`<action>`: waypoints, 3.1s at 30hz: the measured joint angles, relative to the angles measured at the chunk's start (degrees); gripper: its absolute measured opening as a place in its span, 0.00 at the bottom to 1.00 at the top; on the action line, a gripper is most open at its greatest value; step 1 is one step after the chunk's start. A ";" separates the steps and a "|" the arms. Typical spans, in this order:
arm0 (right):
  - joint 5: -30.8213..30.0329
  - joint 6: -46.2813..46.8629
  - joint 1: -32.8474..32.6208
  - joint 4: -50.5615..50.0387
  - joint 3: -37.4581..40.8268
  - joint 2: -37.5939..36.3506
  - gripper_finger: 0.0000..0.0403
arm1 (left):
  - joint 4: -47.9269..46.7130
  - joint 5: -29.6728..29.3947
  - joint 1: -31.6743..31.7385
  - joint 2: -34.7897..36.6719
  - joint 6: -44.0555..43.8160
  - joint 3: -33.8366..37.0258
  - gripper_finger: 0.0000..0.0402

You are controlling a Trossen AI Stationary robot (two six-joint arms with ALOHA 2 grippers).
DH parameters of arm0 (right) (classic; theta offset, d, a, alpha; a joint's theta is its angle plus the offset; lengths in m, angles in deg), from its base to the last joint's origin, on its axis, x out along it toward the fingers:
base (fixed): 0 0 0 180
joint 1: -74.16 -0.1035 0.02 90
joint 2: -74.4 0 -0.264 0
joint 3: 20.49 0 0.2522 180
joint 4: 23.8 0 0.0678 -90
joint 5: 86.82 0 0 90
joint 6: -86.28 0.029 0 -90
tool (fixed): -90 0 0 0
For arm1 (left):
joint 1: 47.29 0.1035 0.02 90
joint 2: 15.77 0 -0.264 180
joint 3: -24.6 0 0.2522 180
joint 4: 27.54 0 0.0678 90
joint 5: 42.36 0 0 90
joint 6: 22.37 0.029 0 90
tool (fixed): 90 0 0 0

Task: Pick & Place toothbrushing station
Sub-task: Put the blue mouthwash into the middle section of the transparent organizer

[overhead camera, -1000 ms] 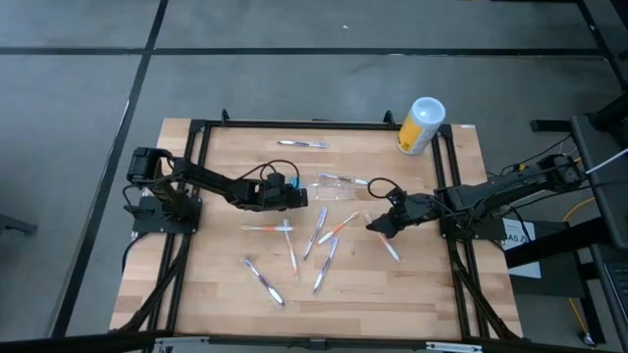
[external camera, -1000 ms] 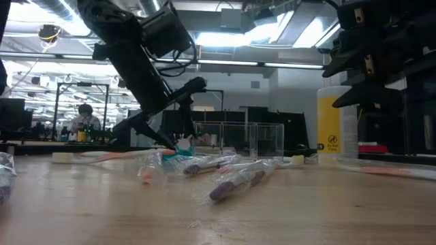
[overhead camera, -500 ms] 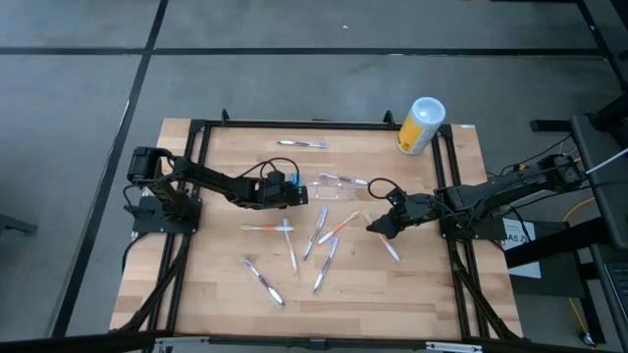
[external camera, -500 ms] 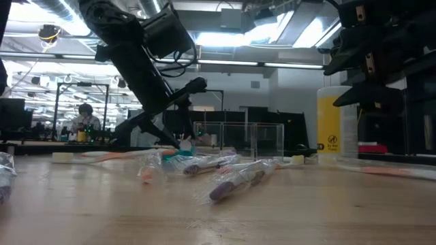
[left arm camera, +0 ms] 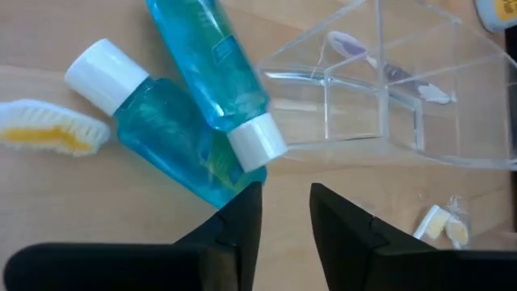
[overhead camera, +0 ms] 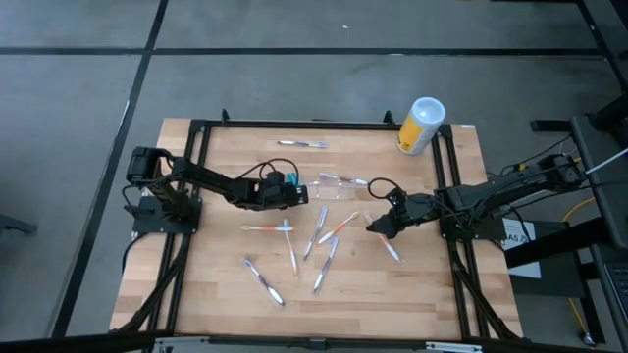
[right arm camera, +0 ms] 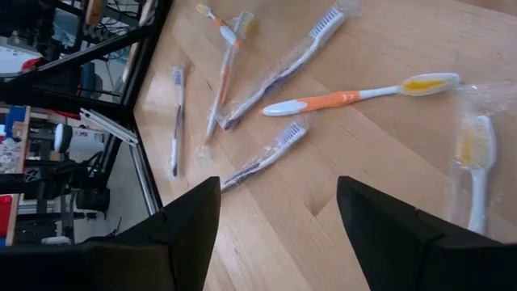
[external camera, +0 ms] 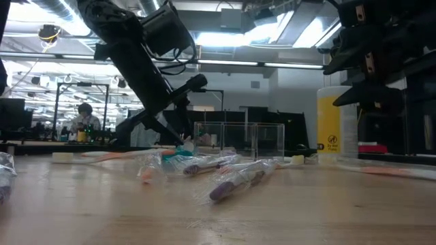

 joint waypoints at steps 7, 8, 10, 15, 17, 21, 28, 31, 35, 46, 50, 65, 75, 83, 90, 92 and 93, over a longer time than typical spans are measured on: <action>-0.01 0.02 -0.19 1.18 0.00 0.00 0.62 | -0.05 -0.69 0.02 0.00 -0.97 0.00 0.38; -0.01 0.03 -0.38 1.24 0.00 0.00 0.62 | -0.25 -0.74 0.02 0.00 -1.16 0.00 0.39; 0.00 0.42 -0.79 1.22 0.00 0.00 0.62 | -0.53 -1.12 0.02 0.00 -1.31 0.00 0.41; -0.91 1.50 -2.39 1.24 0.00 0.00 0.63 | -1.87 -2.69 0.03 0.00 -1.52 0.00 0.41; -1.37 1.89 -2.96 1.23 0.00 0.00 0.63 | -2.40 -3.23 0.17 0.00 -1.84 0.00 0.40; -1.64 2.80 -3.87 1.22 0.00 0.00 0.63 | -5.70 -4.36 0.31 0.00 -3.01 0.00 0.40; -3.09 4.01 -5.64 1.22 0.00 0.00 0.63 | -7.16 -7.41 0.36 0.24 -3.06 0.00 0.39; -3.74 4.46 -6.28 1.22 0.00 0.00 0.63 | -7.45 -9.20 0.49 1.50 -3.00 0.04 0.38; -4.55 4.78 -6.90 1.22 0.00 0.00 0.63 | -12.61 -11.30 1.60 3.85 -3.59 0.02 0.36; -6.08 4.95 -6.91 1.30 0.00 0.00 0.63 | -18.36 -5.05 5.51 5.28 -0.13 0.07 0.41; -6.27 4.94 -6.91 1.68 0.00 0.00 0.63 | -18.36 -3.69 7.48 5.27 2.25 0.04 0.46; -8.17 4.99 -6.91 2.07 0.00 0.00 0.62 | -18.20 0.75 8.59 4.52 -7.33 0.01 0.51; -10.32 5.85 -7.67 2.05 0.00 0.00 0.62 | -18.16 1.47 7.52 3.46 -18.11 0.00 0.51; -10.04 5.78 -7.66 2.05 0.00 0.00 0.62 | -13.62 -0.10 8.64 0.79 -20.81 0.00 0.51; -8.59 5.81 -7.82 2.05 0.00 0.00 0.62 | -11.54 -0.60 9.91 0.66 -20.95 0.00 0.51; -8.59 5.81 -7.94 2.05 0.00 0.00 0.62 | -11.24 -0.73 10.08 0.66 -20.27 0.00 0.51; -8.61 5.84 -7.98 2.06 0.00 0.00 0.62 | -10.95 -0.97 10.20 0.66 -19.62 0.00 0.51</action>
